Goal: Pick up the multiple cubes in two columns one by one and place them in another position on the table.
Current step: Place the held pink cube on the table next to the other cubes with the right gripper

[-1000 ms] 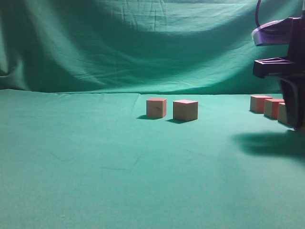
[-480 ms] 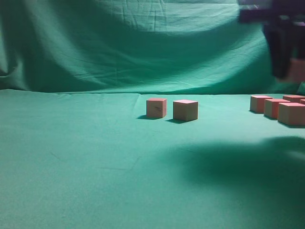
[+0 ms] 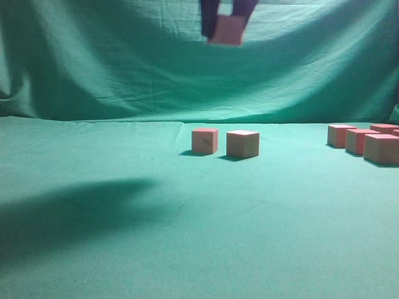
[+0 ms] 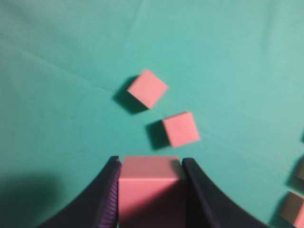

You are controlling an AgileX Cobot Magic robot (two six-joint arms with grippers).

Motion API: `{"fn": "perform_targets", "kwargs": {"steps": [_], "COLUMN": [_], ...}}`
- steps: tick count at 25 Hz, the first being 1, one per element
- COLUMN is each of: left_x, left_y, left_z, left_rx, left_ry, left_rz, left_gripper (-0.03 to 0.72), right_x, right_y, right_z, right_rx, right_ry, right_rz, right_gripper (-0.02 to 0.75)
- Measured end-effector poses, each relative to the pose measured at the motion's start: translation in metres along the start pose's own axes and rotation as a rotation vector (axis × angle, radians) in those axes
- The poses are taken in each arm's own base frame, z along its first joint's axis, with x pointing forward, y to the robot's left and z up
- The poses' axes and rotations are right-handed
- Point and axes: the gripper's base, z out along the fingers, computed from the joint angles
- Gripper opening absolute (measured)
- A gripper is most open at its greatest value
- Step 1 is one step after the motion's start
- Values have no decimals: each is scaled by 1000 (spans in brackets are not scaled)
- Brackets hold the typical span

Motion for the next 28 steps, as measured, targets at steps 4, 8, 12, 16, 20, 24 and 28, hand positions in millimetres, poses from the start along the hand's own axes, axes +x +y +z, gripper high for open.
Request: {"fn": "perform_targets", "kwargs": {"steps": [4, 8, 12, 16, 20, 24, 28], "left_x": [0, 0, 0, 0, 0, 0, 0], "left_y": [0, 0, 0, 0, 0, 0, 0], "left_z": [0, 0, 0, 0, 0, 0, 0], "left_rx": [0, 0, 0, 0, 0, 0, 0], "left_ry": [0, 0, 0, 0, 0, 0, 0], "left_rz": [0, 0, 0, 0, 0, 0, 0], "left_gripper": [0, 0, 0, 0, 0, 0, 0], "right_x": [-27, -47, -54, -51, -49, -49, -47], "right_y": [26, 43, 49, 51, 50, 49, 50], "right_z": [34, 63, 85, 106, 117, 122, 131], "right_rx": [-10, -27, -28, -16, 4, 22, 28], "right_ry": [50, 38, 43, 83, 101, 105, 118], "right_rz": [6, 35, 74, 91, 100, 98, 102], "right_gripper": [262, 262, 262, 262, 262, 262, 262]}}
